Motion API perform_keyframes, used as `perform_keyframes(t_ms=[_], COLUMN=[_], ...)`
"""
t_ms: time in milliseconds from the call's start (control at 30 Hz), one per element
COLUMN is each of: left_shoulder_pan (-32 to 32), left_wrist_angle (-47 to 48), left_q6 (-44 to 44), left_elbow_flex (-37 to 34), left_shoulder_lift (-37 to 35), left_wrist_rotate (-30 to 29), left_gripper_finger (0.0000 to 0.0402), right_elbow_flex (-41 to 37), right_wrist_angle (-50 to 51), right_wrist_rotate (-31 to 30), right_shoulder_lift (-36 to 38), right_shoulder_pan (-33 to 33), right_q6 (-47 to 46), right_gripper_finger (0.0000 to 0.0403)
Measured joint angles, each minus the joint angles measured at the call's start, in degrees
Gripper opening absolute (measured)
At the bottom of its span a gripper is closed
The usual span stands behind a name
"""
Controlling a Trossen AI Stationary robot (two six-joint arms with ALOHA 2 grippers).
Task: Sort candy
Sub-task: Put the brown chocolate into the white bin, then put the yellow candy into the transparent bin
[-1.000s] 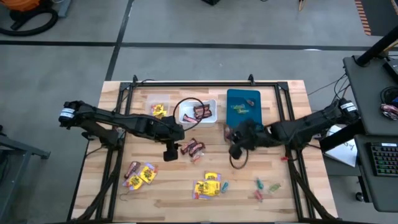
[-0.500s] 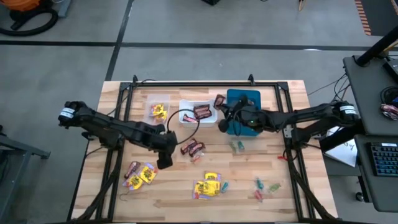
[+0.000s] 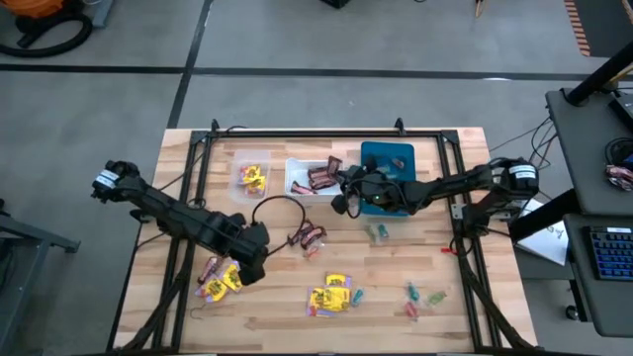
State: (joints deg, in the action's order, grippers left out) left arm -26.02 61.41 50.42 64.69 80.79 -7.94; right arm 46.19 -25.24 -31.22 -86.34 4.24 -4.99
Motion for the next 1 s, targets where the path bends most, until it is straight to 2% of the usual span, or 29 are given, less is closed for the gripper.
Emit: perform_keyframes(t_ms=[233,467,767,1000], left_shoulder_pan=[-2.39,-2.81,-4.94,-6.53], left_wrist_angle=[0.52,0.76,0.81,-4.29], left_q6=[5.72,13.66,24.45,31.53], left_elbow_flex=[-0.41,-3.21,-8.63,-13.74], left_shoulder_lift=[0.0,0.02,0.02,0.04], left_wrist_rotate=[0.0,0.73,3.48,7.19], left_gripper_finger=[0.0155,0.0165,0.0223,0.0233], right_elbow_flex=[1.81,2.19,2.19,2.19], right_wrist_angle=[0.94,4.71,11.45,11.71], right_wrist_rotate=[0.06,0.15,0.22,0.26], right_shoulder_lift=[-2.81,-0.75,5.31,5.86], right_shoulder_pan=[0.35,0.25,-2.04,-3.67], right_q6=[-0.54,-1.66,-2.75,-2.88], right_gripper_finger=[0.0105,0.0157,0.0176,0.0175])
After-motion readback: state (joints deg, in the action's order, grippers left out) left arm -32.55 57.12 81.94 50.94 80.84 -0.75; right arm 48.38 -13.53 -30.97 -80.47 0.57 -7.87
